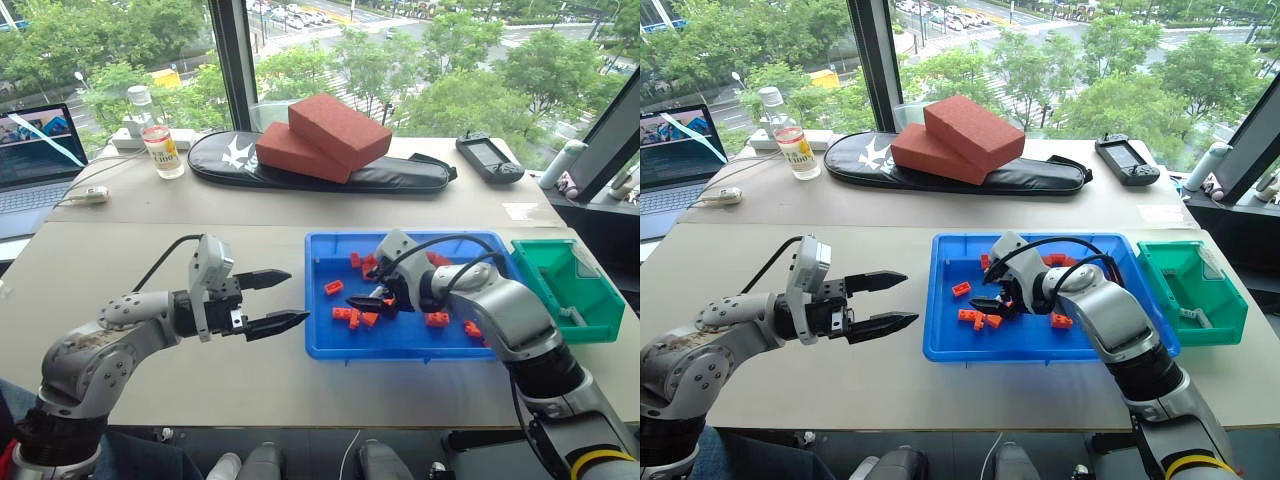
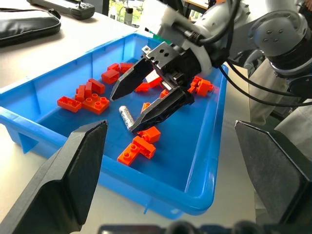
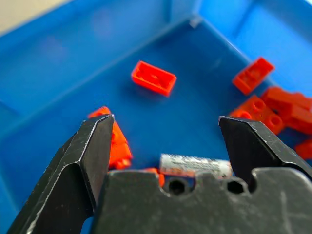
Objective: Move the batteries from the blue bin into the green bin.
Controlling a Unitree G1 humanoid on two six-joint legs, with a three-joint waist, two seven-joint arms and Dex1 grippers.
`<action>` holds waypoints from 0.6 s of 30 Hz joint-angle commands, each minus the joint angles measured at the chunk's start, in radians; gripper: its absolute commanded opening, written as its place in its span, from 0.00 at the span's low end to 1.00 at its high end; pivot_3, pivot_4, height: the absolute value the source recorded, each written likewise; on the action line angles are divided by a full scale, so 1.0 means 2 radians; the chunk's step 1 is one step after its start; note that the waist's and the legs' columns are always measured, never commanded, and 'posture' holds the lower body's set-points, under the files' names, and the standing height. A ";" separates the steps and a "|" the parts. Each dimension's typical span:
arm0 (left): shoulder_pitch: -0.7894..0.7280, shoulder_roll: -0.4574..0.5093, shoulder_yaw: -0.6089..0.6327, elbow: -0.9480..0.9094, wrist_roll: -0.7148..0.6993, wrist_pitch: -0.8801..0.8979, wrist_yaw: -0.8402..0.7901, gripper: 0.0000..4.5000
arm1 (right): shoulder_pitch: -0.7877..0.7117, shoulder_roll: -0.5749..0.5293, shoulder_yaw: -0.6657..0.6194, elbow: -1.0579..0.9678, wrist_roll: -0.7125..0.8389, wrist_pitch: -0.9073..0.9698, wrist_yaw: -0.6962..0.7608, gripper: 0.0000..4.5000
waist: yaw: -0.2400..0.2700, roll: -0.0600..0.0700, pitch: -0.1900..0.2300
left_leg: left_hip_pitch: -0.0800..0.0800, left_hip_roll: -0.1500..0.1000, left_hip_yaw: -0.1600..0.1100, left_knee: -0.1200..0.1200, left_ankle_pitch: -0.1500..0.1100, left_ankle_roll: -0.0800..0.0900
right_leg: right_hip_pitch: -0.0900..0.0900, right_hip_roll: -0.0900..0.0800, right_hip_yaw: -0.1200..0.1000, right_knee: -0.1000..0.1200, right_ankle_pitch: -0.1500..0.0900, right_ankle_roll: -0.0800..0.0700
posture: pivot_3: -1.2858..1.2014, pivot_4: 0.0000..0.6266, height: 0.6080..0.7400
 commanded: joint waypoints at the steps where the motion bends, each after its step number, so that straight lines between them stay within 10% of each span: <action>1: -0.002 0.002 0.012 -0.018 -0.006 -0.003 0.003 1.00 | -0.009 0.001 0.003 -0.012 -0.004 -0.003 0.008 0.89 | 0.000 0.000 0.000 | 0.000 0.000 0.000 0.000 0.000 0.000 | 0.000 0.000 0.000 0.000 0.000 0.000 | 0.52 0.24 1.00; 18: 0.000 -0.001 0.009 -0.014 -0.003 -0.006 0.003 1.00 | -0.011 -0.002 0.017 0.012 -0.025 0.006 0.023 0.89 | 0.000 0.000 0.000 | 0.000 0.000 0.000 0.000 0.000 0.000 | 0.000 0.000 0.000 0.000 0.000 0.000 | 0.52 0.24 1.00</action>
